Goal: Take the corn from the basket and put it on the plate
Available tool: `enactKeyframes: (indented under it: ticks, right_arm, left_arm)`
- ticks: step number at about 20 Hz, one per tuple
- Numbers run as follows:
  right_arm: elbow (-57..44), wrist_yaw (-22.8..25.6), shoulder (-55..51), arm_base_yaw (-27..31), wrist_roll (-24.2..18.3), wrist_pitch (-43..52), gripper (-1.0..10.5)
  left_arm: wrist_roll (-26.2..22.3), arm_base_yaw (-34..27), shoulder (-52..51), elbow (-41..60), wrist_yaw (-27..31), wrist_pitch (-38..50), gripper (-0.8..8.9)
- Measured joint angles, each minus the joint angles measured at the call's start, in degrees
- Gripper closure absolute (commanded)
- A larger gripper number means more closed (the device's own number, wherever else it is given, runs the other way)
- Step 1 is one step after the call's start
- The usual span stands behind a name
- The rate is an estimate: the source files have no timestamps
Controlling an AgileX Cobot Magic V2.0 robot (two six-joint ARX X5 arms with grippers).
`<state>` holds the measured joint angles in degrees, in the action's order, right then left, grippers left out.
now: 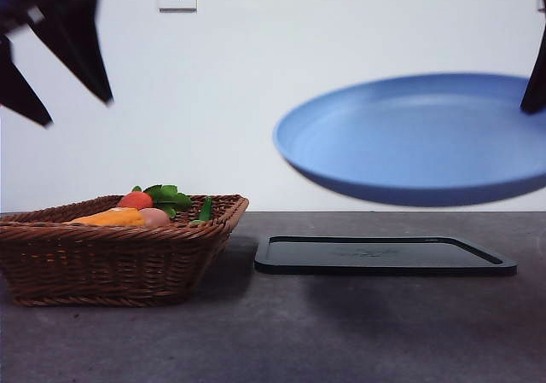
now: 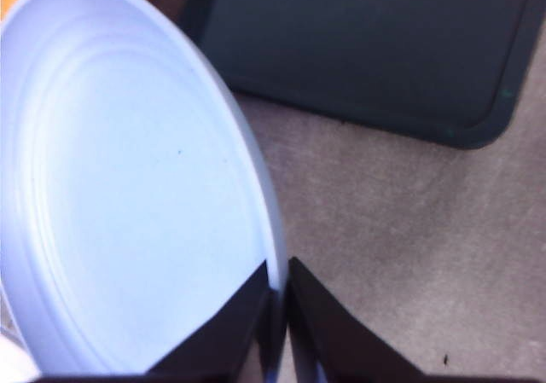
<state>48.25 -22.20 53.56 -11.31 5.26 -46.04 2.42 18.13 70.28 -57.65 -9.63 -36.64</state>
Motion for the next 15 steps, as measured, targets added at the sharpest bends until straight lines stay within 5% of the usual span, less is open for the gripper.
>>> enactKeyframes:
  ticks: [7,15]
  right_arm:
    - [0.0,-0.1,-4.0,0.1,0.2,-0.9,9.5]
    - [0.0,-0.1,-4.0,0.1,0.2,-0.9,9.5]
  left_arm:
    - [-1.5,2.8,18.0,-6.5,6.9,0.3,4.02]
    - [-2.5,3.4,25.3,-7.1,8.3,2.6,4.11]
